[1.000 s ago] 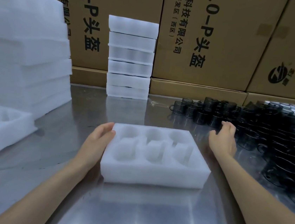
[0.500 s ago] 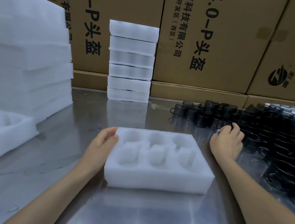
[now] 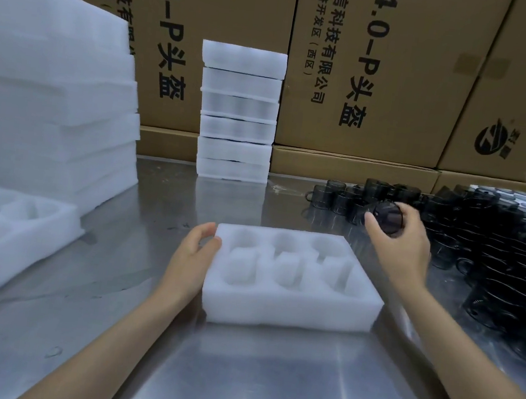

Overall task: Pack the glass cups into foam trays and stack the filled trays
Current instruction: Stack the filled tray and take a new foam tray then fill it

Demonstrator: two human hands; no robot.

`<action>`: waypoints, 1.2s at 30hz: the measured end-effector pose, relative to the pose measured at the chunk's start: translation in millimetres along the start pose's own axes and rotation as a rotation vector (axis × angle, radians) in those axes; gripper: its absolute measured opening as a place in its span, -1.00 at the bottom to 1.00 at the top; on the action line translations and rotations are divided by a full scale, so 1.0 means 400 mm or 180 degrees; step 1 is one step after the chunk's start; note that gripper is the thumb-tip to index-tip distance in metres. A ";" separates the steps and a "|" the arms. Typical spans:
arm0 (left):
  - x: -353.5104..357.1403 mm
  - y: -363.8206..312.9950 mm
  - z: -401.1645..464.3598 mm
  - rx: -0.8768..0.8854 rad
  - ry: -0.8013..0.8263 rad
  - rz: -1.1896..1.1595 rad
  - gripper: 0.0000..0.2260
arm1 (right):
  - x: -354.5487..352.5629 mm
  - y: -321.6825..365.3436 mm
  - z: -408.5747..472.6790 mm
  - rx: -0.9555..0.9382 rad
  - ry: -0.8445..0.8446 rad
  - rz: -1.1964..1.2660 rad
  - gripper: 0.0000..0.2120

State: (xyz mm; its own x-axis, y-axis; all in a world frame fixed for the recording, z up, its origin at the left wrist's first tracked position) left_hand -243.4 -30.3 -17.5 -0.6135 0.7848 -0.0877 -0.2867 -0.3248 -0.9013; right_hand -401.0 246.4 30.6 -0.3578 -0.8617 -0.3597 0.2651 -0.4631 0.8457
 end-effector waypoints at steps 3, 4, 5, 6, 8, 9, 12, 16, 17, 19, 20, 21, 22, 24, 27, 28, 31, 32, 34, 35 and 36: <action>0.009 -0.007 -0.005 0.0053 0.0035 0.0053 -0.72 | -0.015 0.133 -0.056 -0.0162 0.0236 0.0662 -0.58; 0.013 -0.009 -0.009 0.0082 0.0074 0.0062 -0.73 | -0.008 0.176 -0.081 -0.0212 0.0415 0.0765 -0.57; 0.014 -0.012 -0.012 0.0098 0.0105 0.0080 -0.74 | 0.007 0.214 -0.106 -0.0259 0.0623 0.0774 -0.57; 0.015 -0.013 -0.013 0.0107 0.0115 0.0091 -0.74 | 0.030 0.244 -0.130 -0.0289 0.0833 0.0730 -0.60; 0.013 -0.012 -0.012 0.0129 0.0117 0.0099 -0.75 | 0.088 0.285 -0.173 -0.0281 0.1184 0.0554 -0.70; 0.011 -0.012 -0.012 0.0141 0.0133 0.0113 -0.75 | 0.119 0.298 -0.191 -0.0263 0.1314 0.0412 -0.74; 0.011 -0.008 -0.011 0.0146 0.0199 0.0180 -0.70 | 0.199 0.304 -0.231 -0.0214 0.1471 -0.0015 -0.71; 0.011 -0.005 -0.008 0.0185 0.0217 0.0200 -0.72 | 0.256 0.286 -0.263 -0.0231 0.1425 -0.0401 -0.62; 0.013 -0.005 -0.007 0.0201 0.0248 0.0198 -0.74 | 0.262 0.281 -0.268 -0.0284 0.1400 -0.0544 -0.59; 0.015 -0.011 -0.008 0.0256 0.0296 0.0202 -0.71 | 0.270 0.276 -0.271 -0.0370 0.1366 -0.0769 -0.57; 0.015 -0.013 -0.009 0.0264 0.0293 0.0197 -0.69 | 0.272 0.275 -0.270 -0.0376 0.1365 -0.0857 -0.57; 0.015 -0.012 -0.010 0.0262 0.0286 0.0196 -0.69 | 0.271 0.274 -0.268 -0.0344 0.1371 -0.0921 -0.57; 0.014 -0.009 -0.009 0.0255 0.0282 0.0209 -0.71 | 0.270 0.273 -0.264 -0.0297 0.1382 -0.0963 -0.57; 0.014 -0.003 -0.007 0.0257 0.0303 0.0264 -0.74 | 0.270 0.272 -0.261 -0.0273 0.1386 -0.1040 -0.56; 0.011 0.002 -0.006 0.0282 0.0329 0.0288 -0.74 | 0.270 0.274 -0.264 -0.0397 0.1430 -0.1239 -0.51; 0.011 0.003 -0.005 0.0298 0.0342 0.0330 -0.73 | 0.267 0.274 -0.262 -0.0423 0.1475 -0.1295 -0.48; 0.001 -0.002 0.003 0.0500 0.0334 0.0515 -0.67 | 0.238 0.276 -0.241 -0.0488 0.1529 -0.1295 -0.48; -0.005 -0.010 0.005 0.0637 0.0337 0.0564 -0.67 | 0.223 0.274 -0.235 -0.0569 0.1516 -0.1220 -0.54; -0.013 -0.035 0.002 0.1024 0.0430 0.0701 -0.63 | 0.193 0.267 -0.236 -0.0882 0.1512 -0.1041 -0.65; -0.017 -0.049 -0.001 0.1256 0.0507 0.0814 -0.59 | 0.181 0.258 -0.243 -0.1059 0.1576 -0.0958 -0.68; -0.020 -0.062 -0.004 0.1499 0.0595 0.0970 -0.57 | 0.171 0.247 -0.252 -0.1221 0.1678 -0.0902 -0.69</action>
State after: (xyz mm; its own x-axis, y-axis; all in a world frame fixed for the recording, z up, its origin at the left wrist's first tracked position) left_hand -230.2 -27.5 4.6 -0.5917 0.6851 -0.4249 -0.4398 -0.7160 -0.5421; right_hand -309.0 120.6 49.7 -0.0043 -0.6379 -0.7701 0.5573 -0.6410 0.5278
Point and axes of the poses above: each hand's wrist, its own z-axis towards the middle knuckle, its own x-axis out of the palm, y = z × x, the point moved 4 cm from there along z, towards the middle knuckle, and after that the axes turned 14 degrees about x, right-handed, at the moved point
